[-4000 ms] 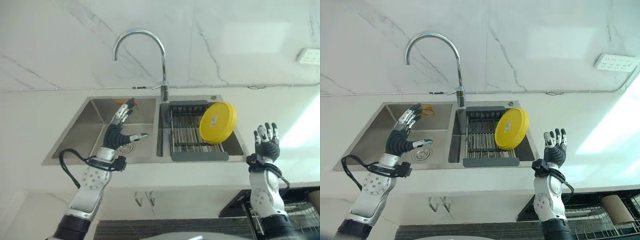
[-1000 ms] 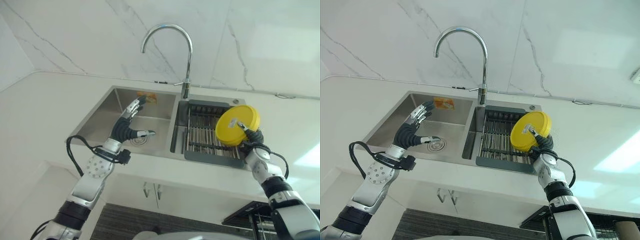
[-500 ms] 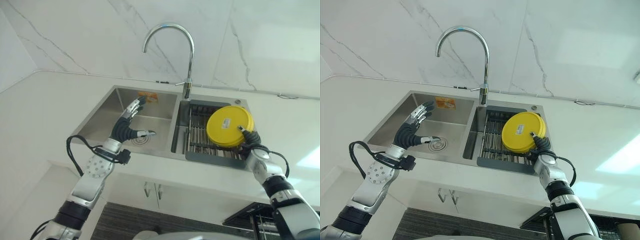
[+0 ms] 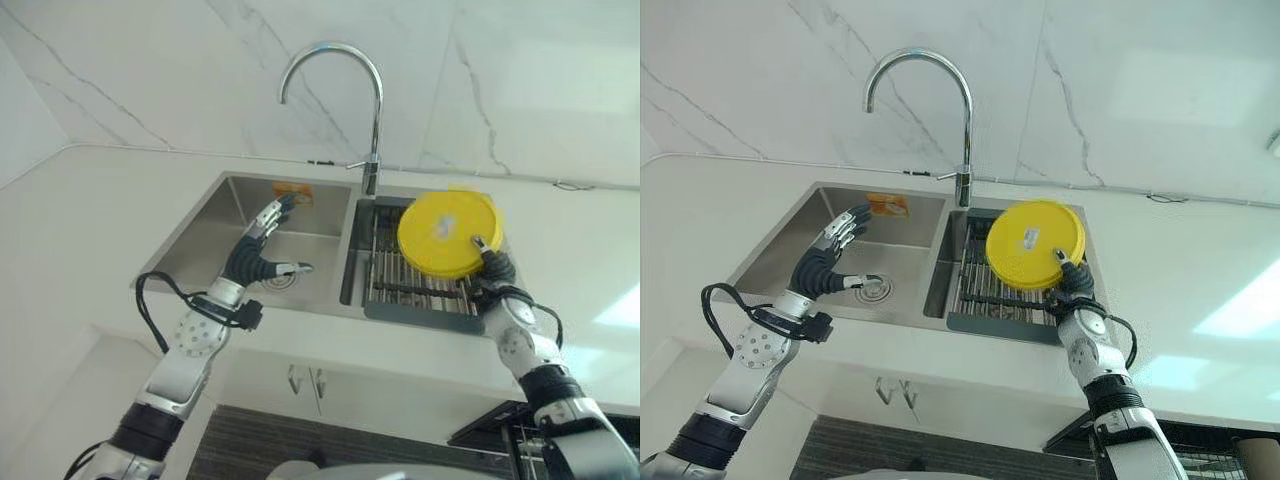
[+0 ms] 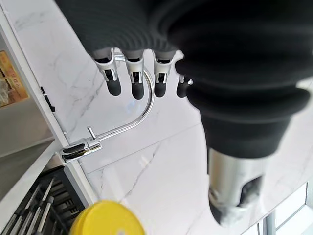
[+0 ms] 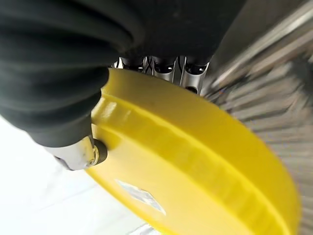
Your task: Place the dishes in the dishwasher.
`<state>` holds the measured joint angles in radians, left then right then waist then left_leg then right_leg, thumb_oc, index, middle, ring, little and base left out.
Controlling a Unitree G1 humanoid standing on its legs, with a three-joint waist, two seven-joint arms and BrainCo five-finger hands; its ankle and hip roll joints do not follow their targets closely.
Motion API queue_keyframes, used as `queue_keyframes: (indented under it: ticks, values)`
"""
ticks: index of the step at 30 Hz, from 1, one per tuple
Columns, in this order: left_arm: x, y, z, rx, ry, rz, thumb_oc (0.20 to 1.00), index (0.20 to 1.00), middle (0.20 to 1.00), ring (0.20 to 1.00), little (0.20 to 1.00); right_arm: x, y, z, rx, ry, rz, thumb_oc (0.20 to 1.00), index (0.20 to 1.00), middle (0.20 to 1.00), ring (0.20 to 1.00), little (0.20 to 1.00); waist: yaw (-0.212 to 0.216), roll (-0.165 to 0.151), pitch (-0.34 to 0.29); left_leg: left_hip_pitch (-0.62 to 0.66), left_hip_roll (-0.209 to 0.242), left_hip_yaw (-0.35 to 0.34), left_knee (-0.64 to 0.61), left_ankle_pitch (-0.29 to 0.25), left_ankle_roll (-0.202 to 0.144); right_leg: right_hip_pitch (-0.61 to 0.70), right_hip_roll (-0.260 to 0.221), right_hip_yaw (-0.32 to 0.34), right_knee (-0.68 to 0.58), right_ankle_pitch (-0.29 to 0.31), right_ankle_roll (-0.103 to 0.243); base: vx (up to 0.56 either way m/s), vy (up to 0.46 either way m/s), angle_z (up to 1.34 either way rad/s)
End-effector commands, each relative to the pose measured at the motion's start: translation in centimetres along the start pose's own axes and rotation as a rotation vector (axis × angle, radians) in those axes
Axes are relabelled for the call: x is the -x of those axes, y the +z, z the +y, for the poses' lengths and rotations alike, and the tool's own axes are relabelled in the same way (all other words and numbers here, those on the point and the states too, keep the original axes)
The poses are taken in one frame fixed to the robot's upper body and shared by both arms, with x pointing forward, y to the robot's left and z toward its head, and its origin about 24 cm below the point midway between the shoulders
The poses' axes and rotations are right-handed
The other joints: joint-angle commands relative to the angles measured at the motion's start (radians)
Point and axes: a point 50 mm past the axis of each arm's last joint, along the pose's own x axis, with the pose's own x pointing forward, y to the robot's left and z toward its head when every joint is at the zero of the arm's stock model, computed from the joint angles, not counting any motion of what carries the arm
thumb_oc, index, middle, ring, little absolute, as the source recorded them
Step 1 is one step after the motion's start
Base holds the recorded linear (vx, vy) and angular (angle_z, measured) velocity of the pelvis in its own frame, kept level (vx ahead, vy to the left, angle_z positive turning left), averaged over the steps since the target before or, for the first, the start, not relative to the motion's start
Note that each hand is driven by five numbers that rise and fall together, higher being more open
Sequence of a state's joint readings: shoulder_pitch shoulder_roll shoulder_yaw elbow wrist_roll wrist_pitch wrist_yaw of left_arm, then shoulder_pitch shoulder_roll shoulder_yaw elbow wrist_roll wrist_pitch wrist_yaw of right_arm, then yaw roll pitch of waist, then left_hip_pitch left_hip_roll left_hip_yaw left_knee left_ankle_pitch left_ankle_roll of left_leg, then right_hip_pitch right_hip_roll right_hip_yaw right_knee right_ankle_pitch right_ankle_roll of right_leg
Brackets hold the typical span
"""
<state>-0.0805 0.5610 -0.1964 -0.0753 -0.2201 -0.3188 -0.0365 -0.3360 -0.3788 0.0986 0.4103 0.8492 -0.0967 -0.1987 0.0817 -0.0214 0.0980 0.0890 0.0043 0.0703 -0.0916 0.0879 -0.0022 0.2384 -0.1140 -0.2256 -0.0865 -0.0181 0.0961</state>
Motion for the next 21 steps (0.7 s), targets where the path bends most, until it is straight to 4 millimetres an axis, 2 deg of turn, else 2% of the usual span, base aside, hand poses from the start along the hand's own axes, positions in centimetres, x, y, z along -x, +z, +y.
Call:
queue_keyframes:
  ticks: [1, 8, 11, 13, 16, 18, 21]
  values:
    - [-0.6, 1.2, 0.4, 0.035, 0.015, -0.095, 1.0, 1.0, 1.0, 1.0, 1.0, -1.1, 6.3, 1.1, -0.118, 0.07, -0.296, 0.2, 0.2, 0.2, 0.2, 0.2, 0.02, 0.005, -0.04, 0.085, 0.057, 0.031, 0.004, -0.162, -0.04, -0.063, -0.038, -0.034, 0.023, 0.018, 0.047, -0.04, 0.104, -0.01]
    - [-0.5, 1.2, 0.3, 0.04, 0.022, -0.115, 1.0, 1.0, 1.0, 1.0, 1.0, 0.3, 9.3, 0.9, -0.197, 0.112, -0.444, 0.2, 0.2, 0.2, 0.2, 0.2, 0.01, -0.002, -0.037, 0.082, 0.039, 0.034, 0.004, -0.165, -0.028, -0.085, -0.068, -0.04, 0.034, 0.039, 0.073, -0.05, 0.117, -0.05]
    - [-0.2, 1.1, 0.1, 0.058, 0.012, -0.123, 1.0, 1.0, 1.0, 1.0, 1.0, 1.4, 10.2, -0.8, -0.251, 0.093, -0.494, 0.2, 0.2, 0.2, 0.2, 0.2, 0.016, 0.001, -0.036, 0.081, 0.03, 0.028, 0.004, -0.169, -0.022, -0.093, -0.089, -0.07, 0.043, 0.05, 0.081, -0.02, 0.127, -0.05]
    - [-0.1, 1.3, -0.2, 0.064, -0.023, -0.143, 1.0, 1.0, 1.0, 1.0, 1.0, 2.7, 10.7, -3.1, -0.308, 0.052, -0.546, 0.2, 0.2, 0.2, 0.2, 0.2, 0.026, -0.003, -0.037, 0.07, 0.025, 0.017, 0.004, -0.168, -0.023, -0.108, -0.114, -0.109, 0.06, 0.073, 0.086, -0.05, 0.044, 0.18]
    - [-0.1, 1.4, 0.0, 0.067, -0.033, -0.156, 1.0, 1.0, 1.0, 1.0, 1.0, 3.8, 11.0, -4.9, -0.354, 0.029, -0.614, 0.2, 0.2, 0.2, 0.2, 0.2, 0.021, -0.01, -0.032, 0.059, 0.023, 0.01, 0.006, -0.166, -0.025, -0.137, -0.132, -0.123, 0.085, 0.095, 0.095, -0.06, 0.009, 0.26]
    - [0.0, 1.5, 0.3, 0.057, -0.017, -0.165, 1.0, 1.0, 1.0, 1.0, 1.0, 4.6, 10.5, -4.9, -0.388, 0.051, -0.651, 0.2, 0.2, 0.2, 0.2, 0.2, 0.007, -0.013, -0.027, 0.052, 0.022, 0.008, 0.008, -0.165, -0.023, -0.157, -0.132, -0.103, 0.093, 0.101, 0.1, -0.08, -0.014, -0.06]
    - [0.2, 1.2, 1.0, 0.031, 0.059, -0.144, 1.0, 1.0, 1.0, 1.0, 1.0, 5.8, 9.5, -4.0, -0.408, 0.085, -0.667, 0.2, 0.2, 0.2, 0.2, 0.2, -0.044, -0.014, -0.019, 0.057, 0.024, 0.036, 0.008, -0.166, -0.022, -0.169, -0.117, -0.045, 0.082, 0.096, 0.103, -0.09, 0.032, -0.36]
